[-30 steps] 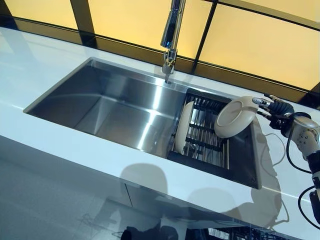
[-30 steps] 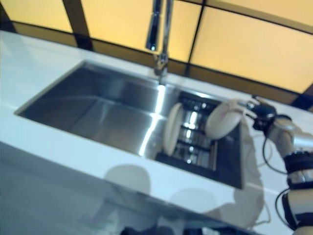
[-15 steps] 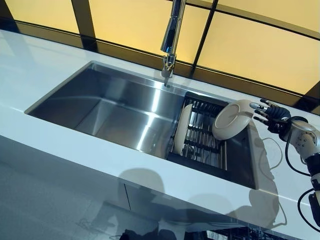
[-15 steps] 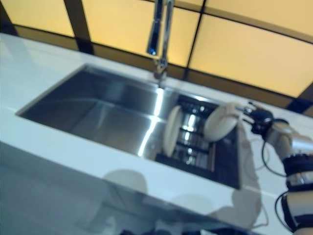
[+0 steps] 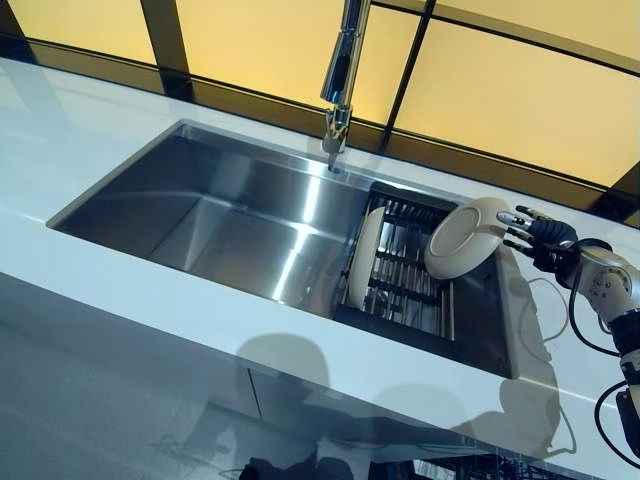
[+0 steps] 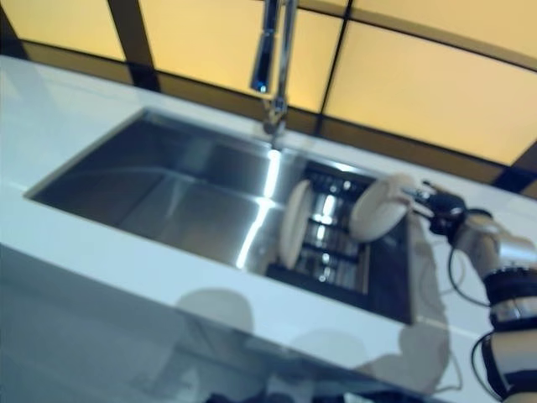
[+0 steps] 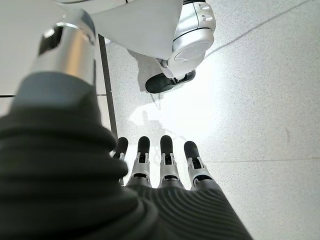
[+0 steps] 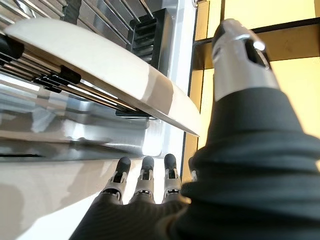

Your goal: Take plates into dishwasher

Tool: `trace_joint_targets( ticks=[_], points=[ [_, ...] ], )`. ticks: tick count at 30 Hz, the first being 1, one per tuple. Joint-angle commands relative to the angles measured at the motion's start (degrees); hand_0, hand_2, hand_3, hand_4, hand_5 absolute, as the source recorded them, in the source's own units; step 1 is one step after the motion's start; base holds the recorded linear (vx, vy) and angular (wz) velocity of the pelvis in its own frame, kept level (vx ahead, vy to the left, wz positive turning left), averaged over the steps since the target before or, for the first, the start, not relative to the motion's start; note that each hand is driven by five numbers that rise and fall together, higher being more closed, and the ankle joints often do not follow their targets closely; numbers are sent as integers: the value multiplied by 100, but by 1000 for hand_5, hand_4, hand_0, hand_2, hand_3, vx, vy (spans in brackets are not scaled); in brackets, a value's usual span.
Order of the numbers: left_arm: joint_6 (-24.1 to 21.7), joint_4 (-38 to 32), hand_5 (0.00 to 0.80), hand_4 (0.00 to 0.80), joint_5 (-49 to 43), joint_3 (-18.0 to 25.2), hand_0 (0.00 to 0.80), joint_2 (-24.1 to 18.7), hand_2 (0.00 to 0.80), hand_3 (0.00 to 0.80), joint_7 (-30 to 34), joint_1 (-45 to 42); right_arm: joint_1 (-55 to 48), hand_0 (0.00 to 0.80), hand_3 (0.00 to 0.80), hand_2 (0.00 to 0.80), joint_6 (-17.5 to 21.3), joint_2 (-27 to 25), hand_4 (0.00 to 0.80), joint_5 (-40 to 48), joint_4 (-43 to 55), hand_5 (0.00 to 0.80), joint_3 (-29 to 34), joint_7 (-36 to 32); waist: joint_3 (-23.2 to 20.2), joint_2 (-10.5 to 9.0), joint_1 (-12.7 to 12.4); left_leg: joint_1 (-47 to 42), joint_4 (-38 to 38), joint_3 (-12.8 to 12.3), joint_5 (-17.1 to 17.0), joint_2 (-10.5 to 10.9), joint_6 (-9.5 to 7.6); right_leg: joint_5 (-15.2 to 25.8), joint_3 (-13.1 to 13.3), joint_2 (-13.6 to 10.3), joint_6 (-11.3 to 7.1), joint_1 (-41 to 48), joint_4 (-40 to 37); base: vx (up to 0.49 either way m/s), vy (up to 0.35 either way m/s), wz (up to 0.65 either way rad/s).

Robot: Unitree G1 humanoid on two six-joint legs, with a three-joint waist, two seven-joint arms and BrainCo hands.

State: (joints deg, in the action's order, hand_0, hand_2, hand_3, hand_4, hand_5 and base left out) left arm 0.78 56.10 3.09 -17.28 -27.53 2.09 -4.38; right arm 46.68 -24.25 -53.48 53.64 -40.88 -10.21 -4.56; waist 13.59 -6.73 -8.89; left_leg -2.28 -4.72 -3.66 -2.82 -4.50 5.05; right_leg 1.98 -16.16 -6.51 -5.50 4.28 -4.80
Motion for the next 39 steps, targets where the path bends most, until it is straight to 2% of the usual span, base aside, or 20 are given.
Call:
trace_joint_targets(
  ticks=[1,23,38,39],
  points=[
    [-63,47,0,0,-29,-155,0,-162,0,0,-98,103,382,0,0,0,103,-204,0,179,95,0,-307,-89,126,-114,-108,98,19,13,327,102,-168,438,-40,-155,-419,-347,37,0,0,0],
    [-120,34,0,0,47,-157,0,-176,0,0,-71,104,388,0,0,0,-195,-168,0,206,25,0,-424,-471,198,-116,-155,159,33,45,298,99,-159,444,-77,-175,-409,-372,45,0,0,0],
    [-129,9,0,0,325,-249,0,-106,0,0,-141,147,1034,0,0,0,-423,-125,0,-85,-132,0,-897,-455,271,-57,-224,225,30,105,263,122,-142,441,-121,-189,-386,-411,46,-3,7,0],
    [-160,3,0,0,344,-266,0,-90,0,0,-156,129,1094,483,483,483,-340,-118,483,-121,-159,483,-945,-444,278,-47,-240,234,30,108,255,124,-141,437,-132,-189,-380,-407,42,-28,39,3]
  ],
)
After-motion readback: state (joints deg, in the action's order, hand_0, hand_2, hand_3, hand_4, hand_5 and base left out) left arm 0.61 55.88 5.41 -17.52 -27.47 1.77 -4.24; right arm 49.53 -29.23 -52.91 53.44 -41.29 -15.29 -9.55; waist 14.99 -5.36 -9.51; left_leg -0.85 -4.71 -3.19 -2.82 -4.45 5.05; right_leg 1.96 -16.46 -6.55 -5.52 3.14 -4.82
